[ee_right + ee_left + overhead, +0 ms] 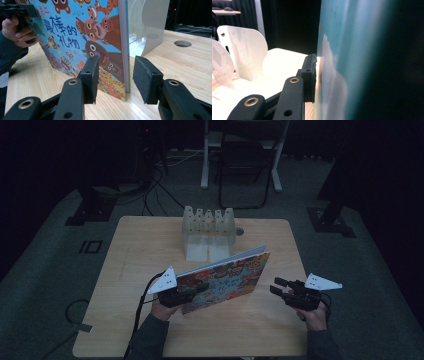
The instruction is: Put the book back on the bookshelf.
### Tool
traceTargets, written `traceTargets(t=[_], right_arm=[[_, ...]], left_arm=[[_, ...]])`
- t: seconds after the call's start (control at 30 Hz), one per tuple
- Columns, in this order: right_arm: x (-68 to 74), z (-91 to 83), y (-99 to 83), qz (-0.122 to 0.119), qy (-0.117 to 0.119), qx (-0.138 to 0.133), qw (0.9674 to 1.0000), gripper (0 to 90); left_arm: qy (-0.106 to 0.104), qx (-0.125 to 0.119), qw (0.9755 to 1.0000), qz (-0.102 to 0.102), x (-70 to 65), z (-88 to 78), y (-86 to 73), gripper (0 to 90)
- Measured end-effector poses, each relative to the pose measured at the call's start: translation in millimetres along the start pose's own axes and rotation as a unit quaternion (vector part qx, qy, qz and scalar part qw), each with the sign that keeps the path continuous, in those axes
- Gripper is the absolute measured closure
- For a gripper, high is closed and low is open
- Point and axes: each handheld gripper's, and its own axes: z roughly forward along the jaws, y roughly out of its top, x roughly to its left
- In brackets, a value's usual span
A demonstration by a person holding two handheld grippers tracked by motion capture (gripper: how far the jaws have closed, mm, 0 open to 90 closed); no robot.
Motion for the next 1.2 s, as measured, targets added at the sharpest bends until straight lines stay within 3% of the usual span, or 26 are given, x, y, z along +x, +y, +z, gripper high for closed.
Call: traceTargets(t=[0.27,0.53,0.8,1.2], right_arm=[[-1.2,-0.4,-6.6,0.004,-0.004,0.001,1.0000,55.2],[-2.5,-1.6,-9.4,0.007,-0.008,0.003,0.9999,55.3],[-4.5,-3.4,-13.9,0.012,-0.017,0.003,0.9998,55.3],[-4.8,-0.6,-24.9,0.005,-0.047,0.033,0.9983,55.3]], left_arm=[[-0.004,-0.003,1.0000,-0.004,1.1,1.2,-5.2,63.4],[-0.004,-0.007,1.0000,-0.003,1.5,1.9,-7.6,73.2],[-0.004,-0.009,1.0000,-0.001,0.4,2.4,-9.0,72.8],[0.005,-0.008,0.9999,-0.008,2.2,3.6,-16.5,69.6]])
